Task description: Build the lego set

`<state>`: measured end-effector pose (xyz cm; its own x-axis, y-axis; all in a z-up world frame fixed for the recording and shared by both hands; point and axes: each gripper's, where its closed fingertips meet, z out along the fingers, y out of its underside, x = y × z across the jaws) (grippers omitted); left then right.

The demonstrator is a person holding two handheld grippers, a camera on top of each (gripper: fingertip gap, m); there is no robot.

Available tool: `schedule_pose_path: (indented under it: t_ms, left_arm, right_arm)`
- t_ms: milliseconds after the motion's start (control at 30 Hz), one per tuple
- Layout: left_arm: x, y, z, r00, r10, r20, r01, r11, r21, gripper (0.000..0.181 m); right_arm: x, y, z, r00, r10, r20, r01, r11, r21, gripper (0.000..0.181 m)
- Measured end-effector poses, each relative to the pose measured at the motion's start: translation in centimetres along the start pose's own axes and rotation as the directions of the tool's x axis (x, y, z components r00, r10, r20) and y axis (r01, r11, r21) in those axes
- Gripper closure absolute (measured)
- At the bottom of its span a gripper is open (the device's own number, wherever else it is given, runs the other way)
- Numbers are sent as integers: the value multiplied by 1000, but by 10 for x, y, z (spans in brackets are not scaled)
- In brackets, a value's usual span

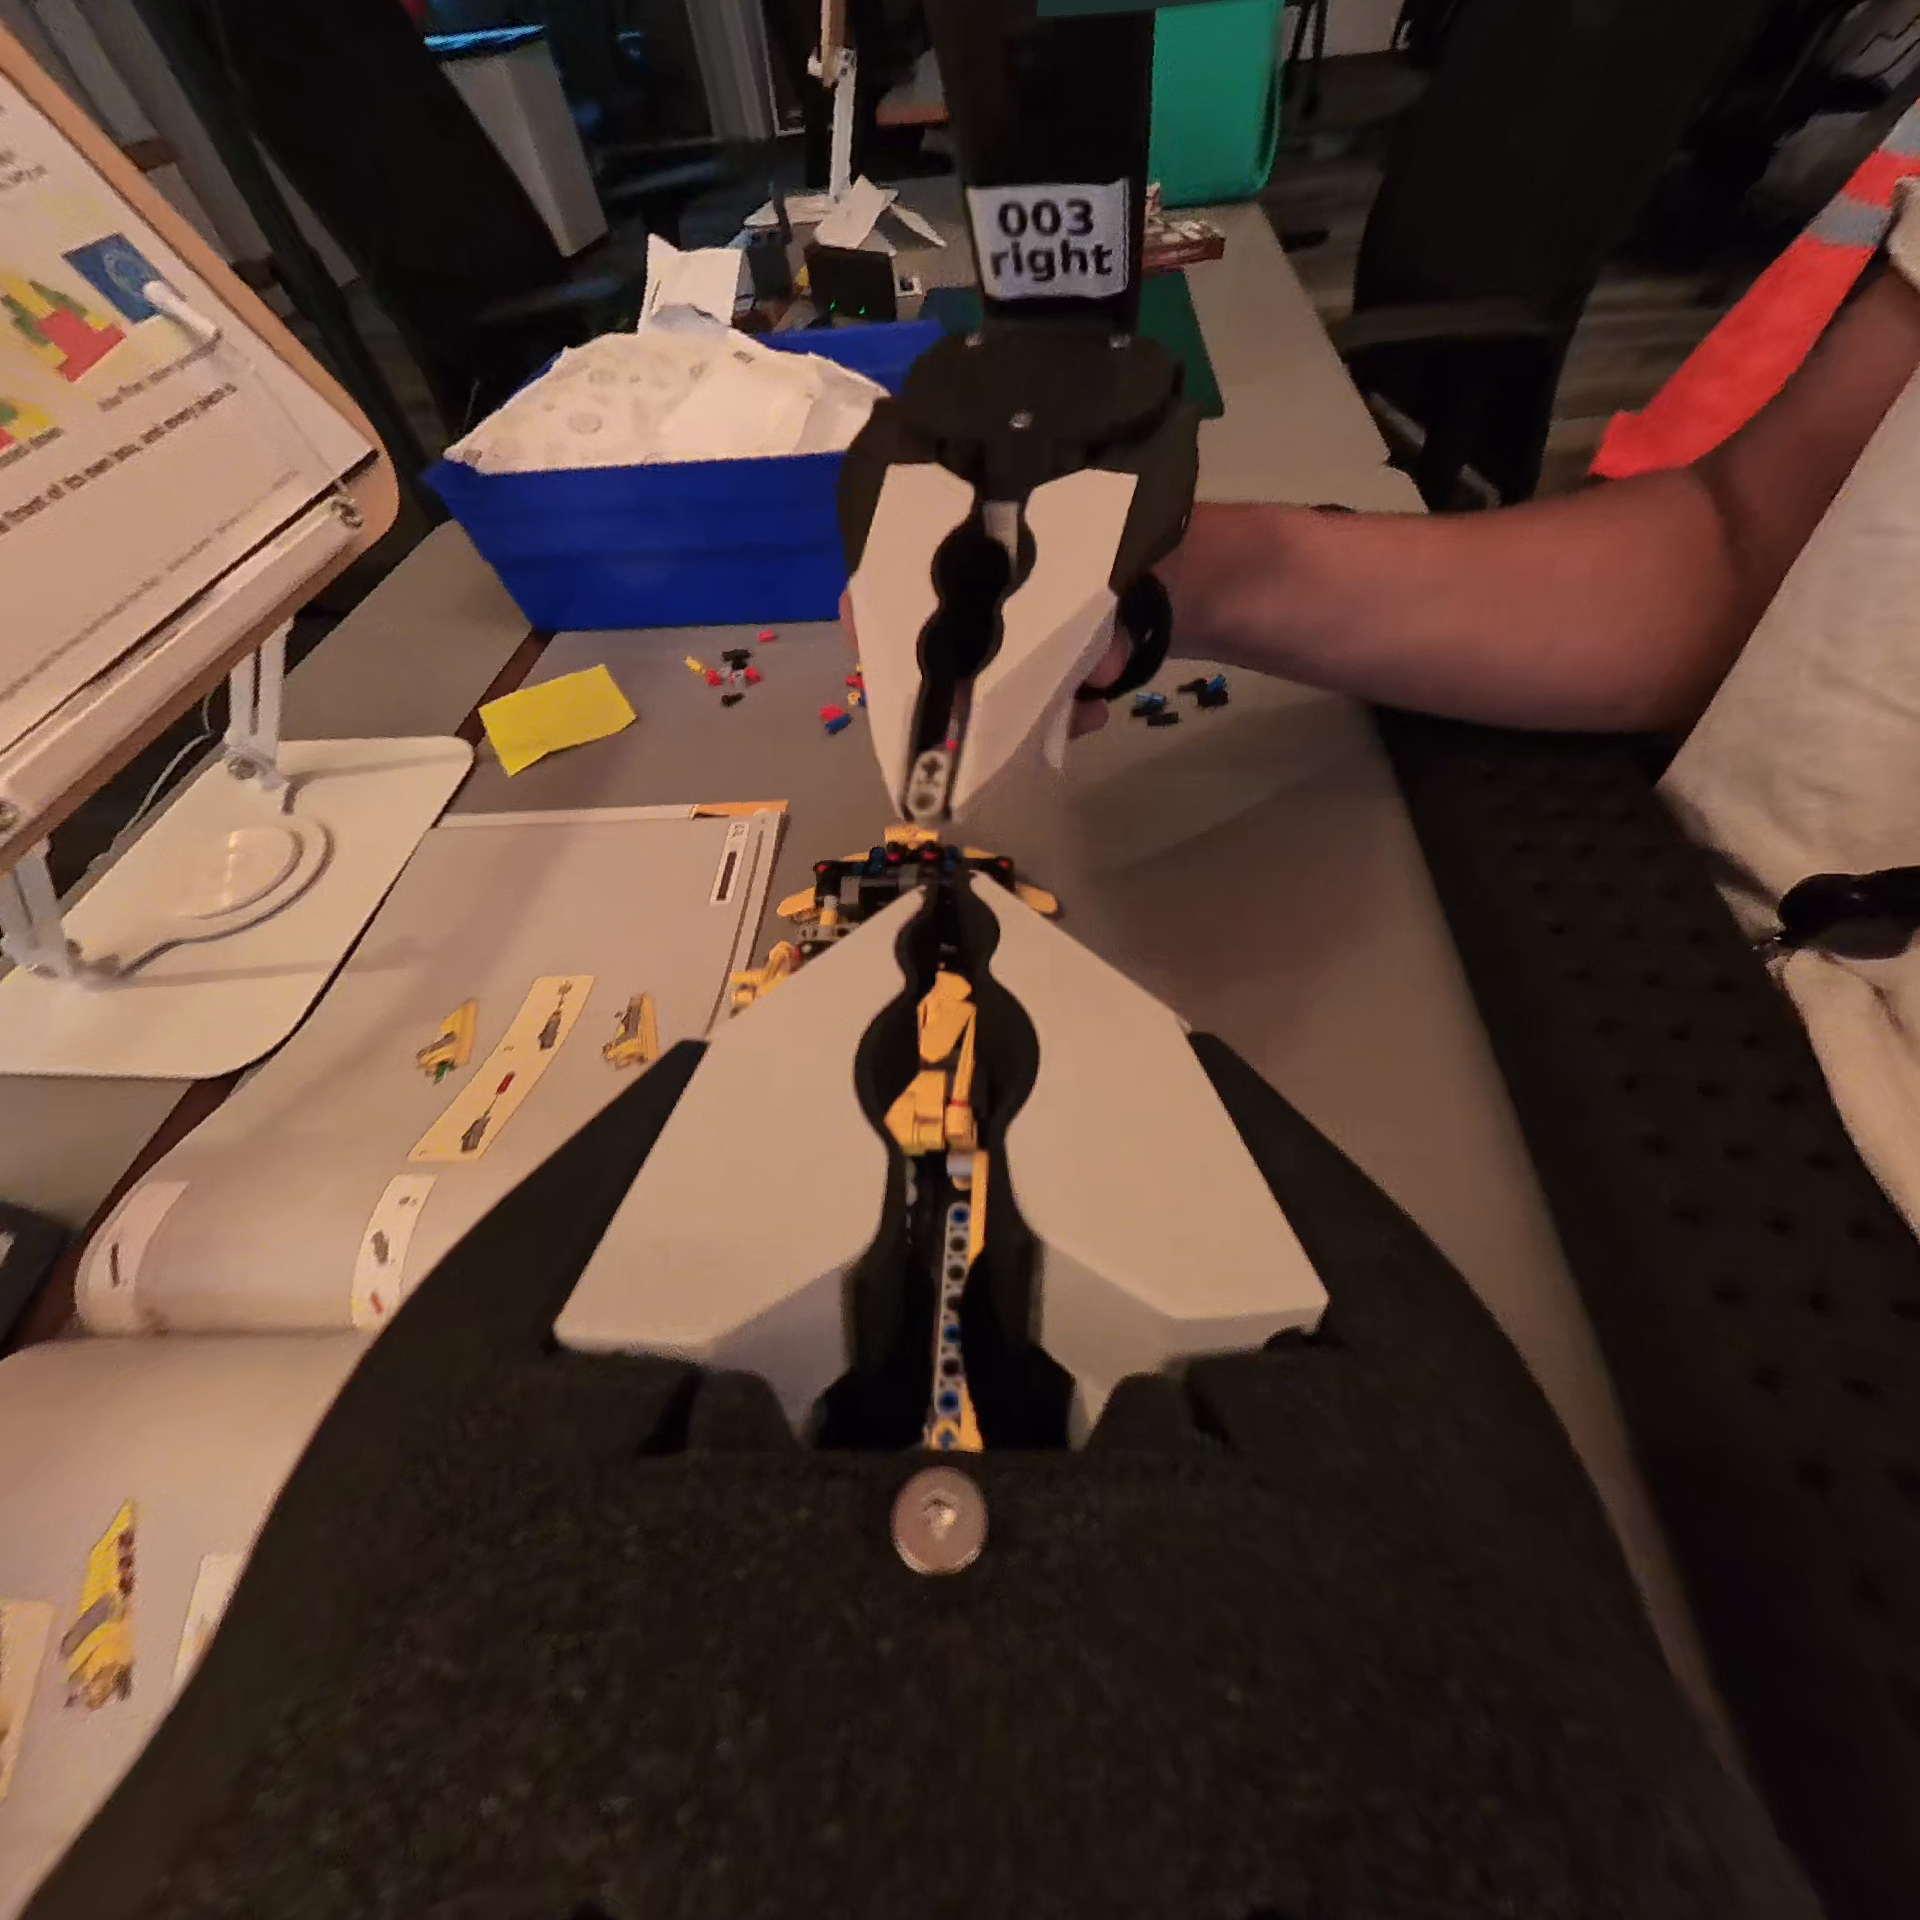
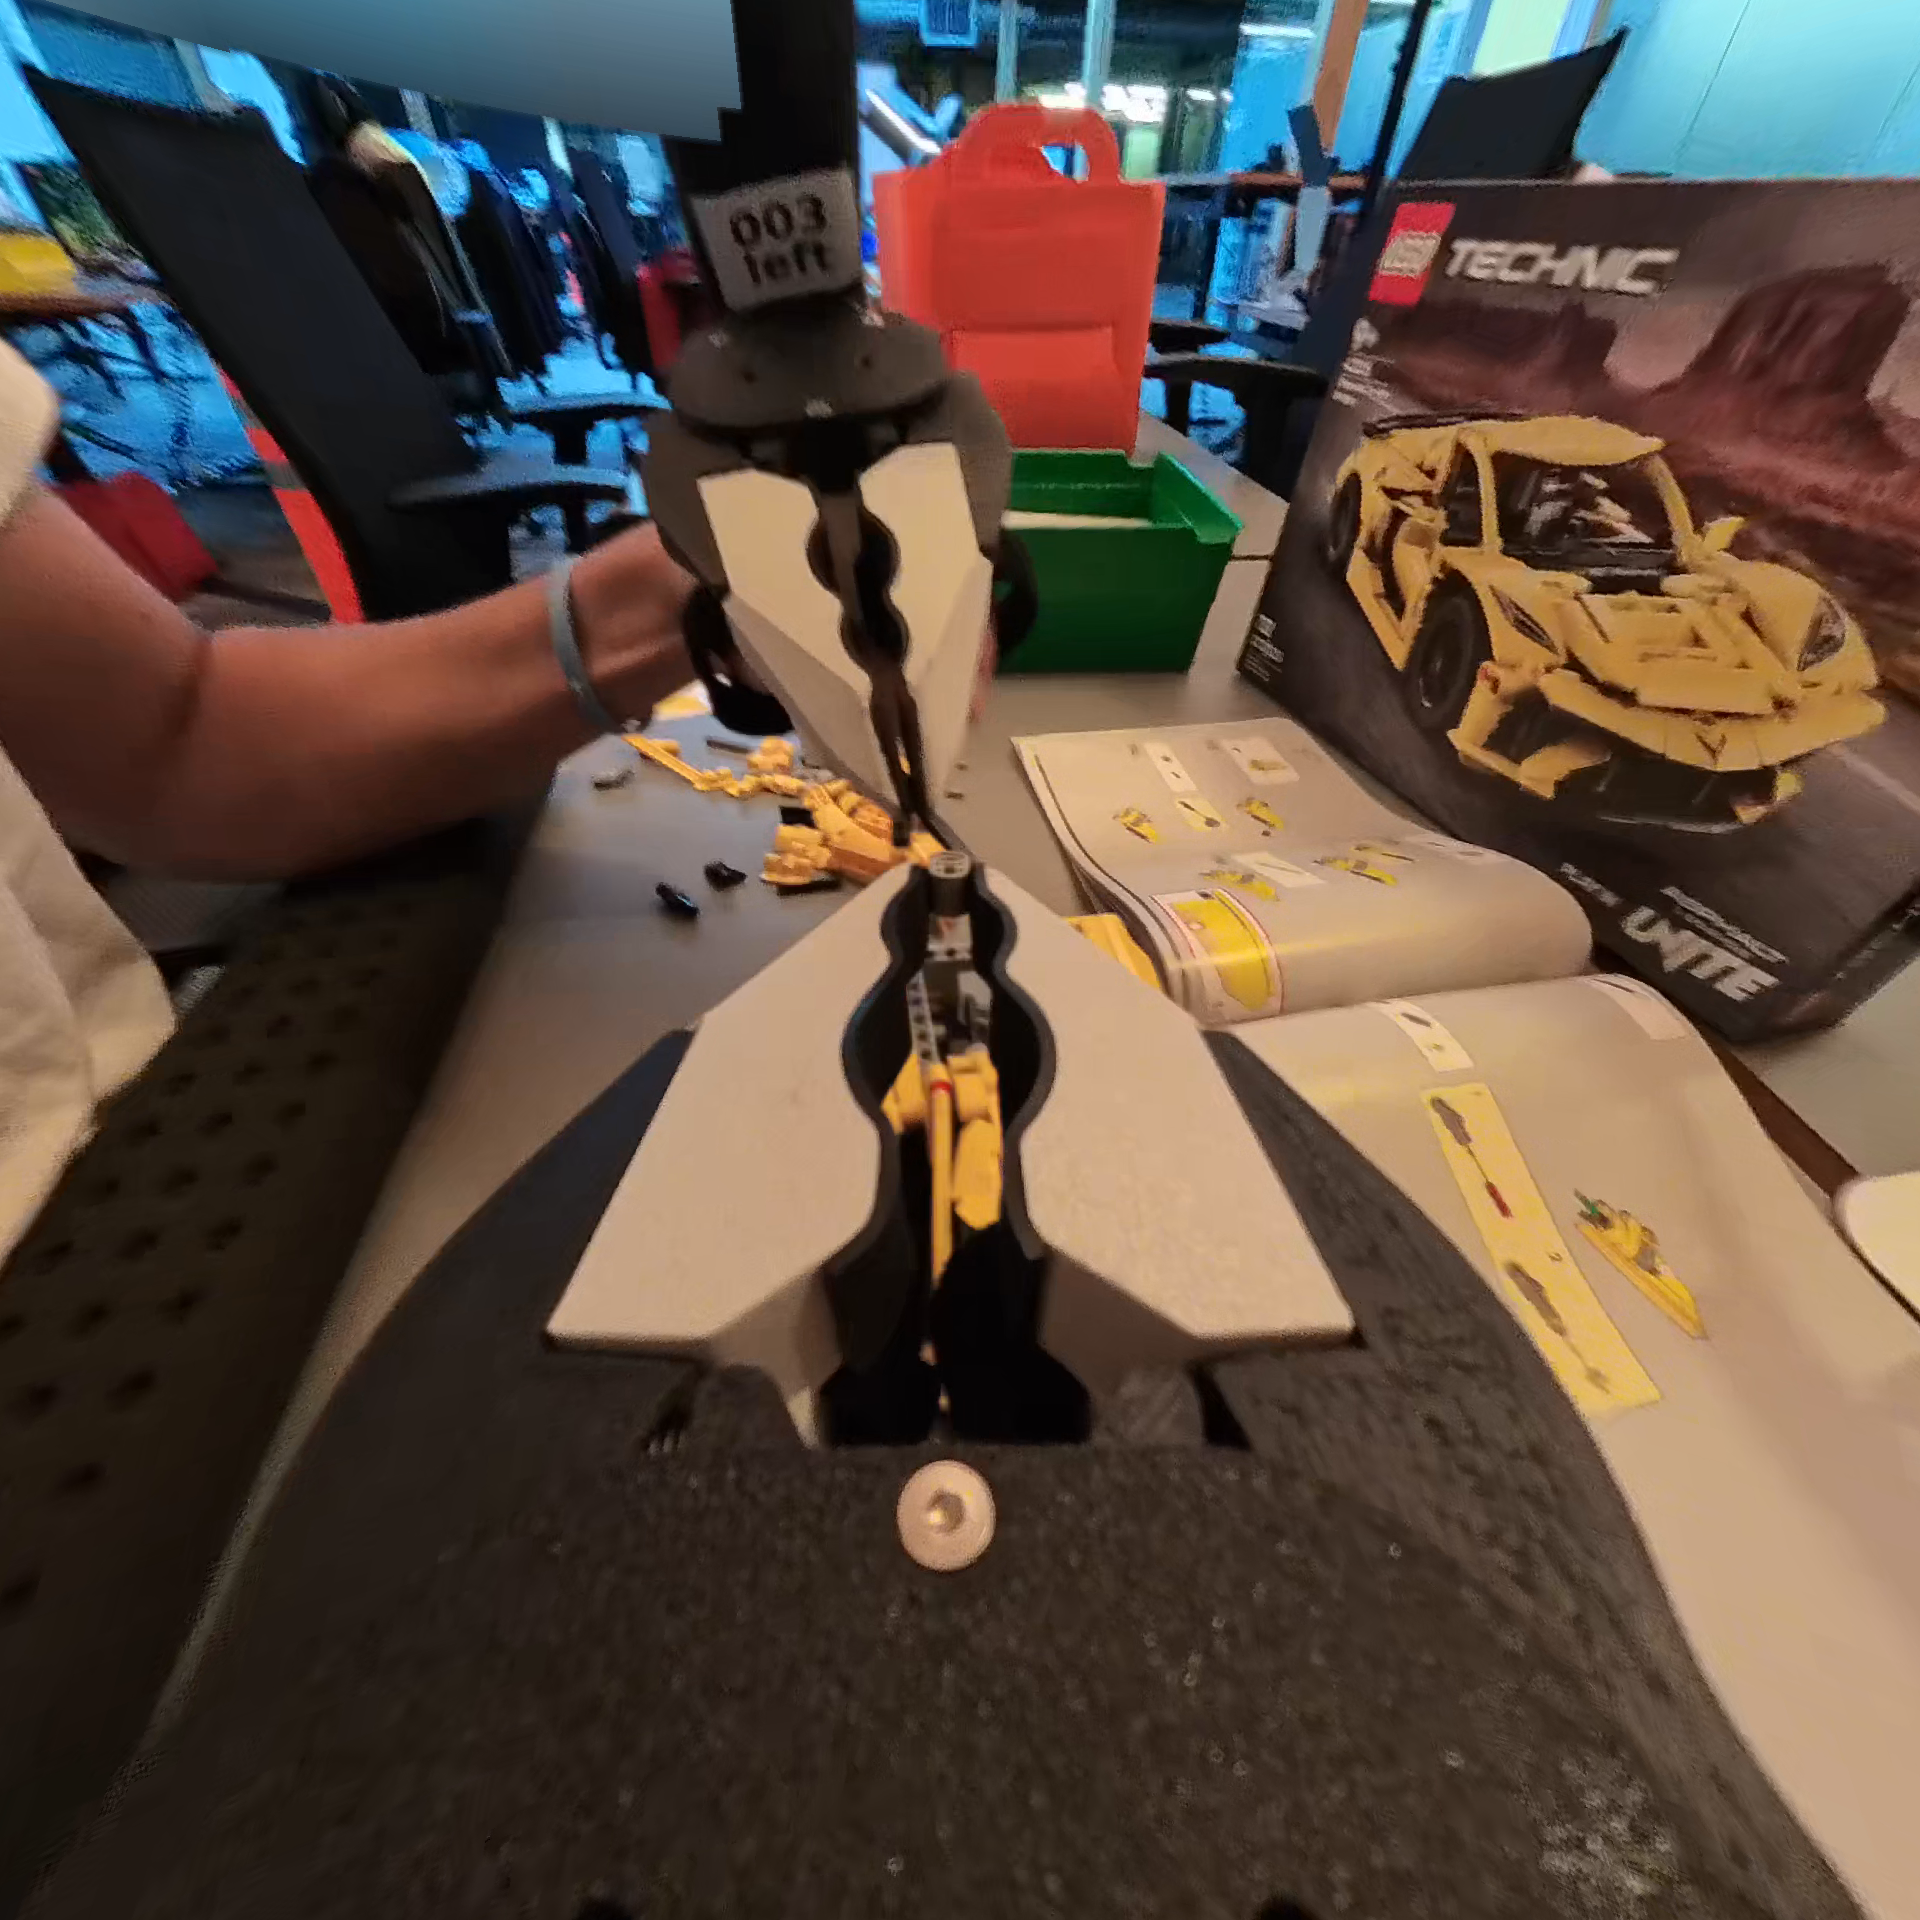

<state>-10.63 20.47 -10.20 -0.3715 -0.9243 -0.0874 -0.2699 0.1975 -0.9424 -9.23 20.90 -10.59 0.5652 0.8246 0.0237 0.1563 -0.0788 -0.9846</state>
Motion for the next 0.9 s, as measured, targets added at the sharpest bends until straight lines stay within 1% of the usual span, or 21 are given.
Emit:
schedule_pose_path:
  t_ms: [67,100,133,167,200,267,300,367,433,467,533,600,667,733,800,900]
  left_arm:
    - [4,5,-9,1000,-22,15,22,1000,-15,181]
    - [10,12,-12,999,-41,19,42,998,-45,181]
    - [20,25,-14,998,-63,19,65,992,-104,181]
    - [32,45,-16,996,-85,25,88,977,-194,181]
    - [44,69,-20,995,-93,46,103,946,-306,181]
    - [66,119,-30,992,-97,83,126,844,-521,181]
    - [78,137,-32,990,-111,82,138,802,-582,181]
    - [97,156,-31,988,-141,62,147,755,-639,181]
    - [101,165,-33,988,-139,72,151,727,-670,181]
    - [99,163,-35,986,-139,94,166,726,-668,181]
    - [90,150,-44,974,-136,179,218,757,-616,181]
    - [86,131,-57,956,-150,253,266,811,-522,181]
    - [94,119,-69,931,-217,292,330,844,-423,178]
    - [115,111,-73,903,-331,273,412,846,-337,170]
    - [140,109,-81,880,-399,258,465,833,-300,168]
    - [160,120,-111,832,-426,356,529,802,-276,168]
  right_arm:
    - [8,5,-3,998,-31,-50,30,999,-26,176]
    - [9,5,-3,998,-26,-52,25,999,-21,176]
    - [10,5,-3,998,-18,-54,18,1000,-16,176]
    - [10,5,-3,998,-20,-58,19,1000,-17,176]
    - [11,6,-2,998,-30,-62,28,999,-27,176]
    - [12,14,1,996,-45,-72,41,997,-63,176]
    - [12,17,3,996,-50,-74,44,996,-78,176]
    - [12,23,6,996,-55,-70,48,993,-104,175]
    - [13,27,7,995,-69,-76,60,990,-125,176]
    - [13,28,6,994,-73,-80,62,989,-134,176]
    - [16,29,3,992,-80,-95,66,988,-139,175]
    - [19,27,-1,992,-76,-105,62,989,-133,176]
    - [20,25,-3,992,-69,-107,56,991,-120,176]
    - [19,25,-2,993,-67,-101,55,992,-115,175]
    - [16,25,1,993,-76,-95,65,991,-121,175]
    - [12,27,6,993,-83,-84,72,989,-127,175]
